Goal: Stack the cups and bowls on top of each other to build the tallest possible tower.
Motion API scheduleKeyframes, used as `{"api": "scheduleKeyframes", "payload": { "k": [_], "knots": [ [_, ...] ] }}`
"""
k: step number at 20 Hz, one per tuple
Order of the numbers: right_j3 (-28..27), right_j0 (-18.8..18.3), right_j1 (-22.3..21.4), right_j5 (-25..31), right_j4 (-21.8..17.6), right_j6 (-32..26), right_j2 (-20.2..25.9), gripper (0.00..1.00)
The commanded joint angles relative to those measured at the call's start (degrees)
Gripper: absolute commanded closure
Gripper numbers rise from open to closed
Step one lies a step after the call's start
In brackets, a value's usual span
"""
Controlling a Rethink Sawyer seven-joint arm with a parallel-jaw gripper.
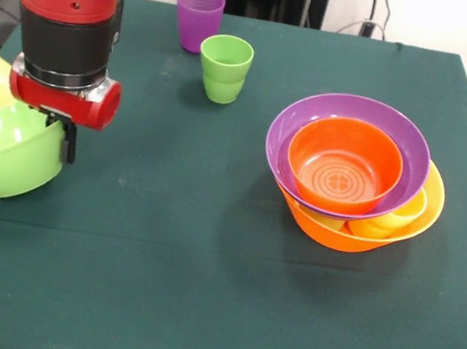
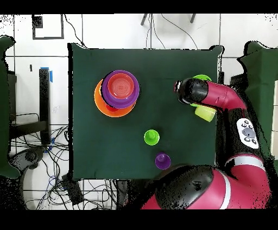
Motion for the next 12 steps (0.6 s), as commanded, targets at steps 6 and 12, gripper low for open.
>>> {"api": "scheduleKeyframes", "payload": {
  "k": [6,12],
  "knots": [
    [7.9,2.7,-8.7,6.0,7.4,6.8,2.8,1.0],
    [10.5,4.2,-13.8,8.3,11.6,8.8,1.8,1.0]
  ]
}}
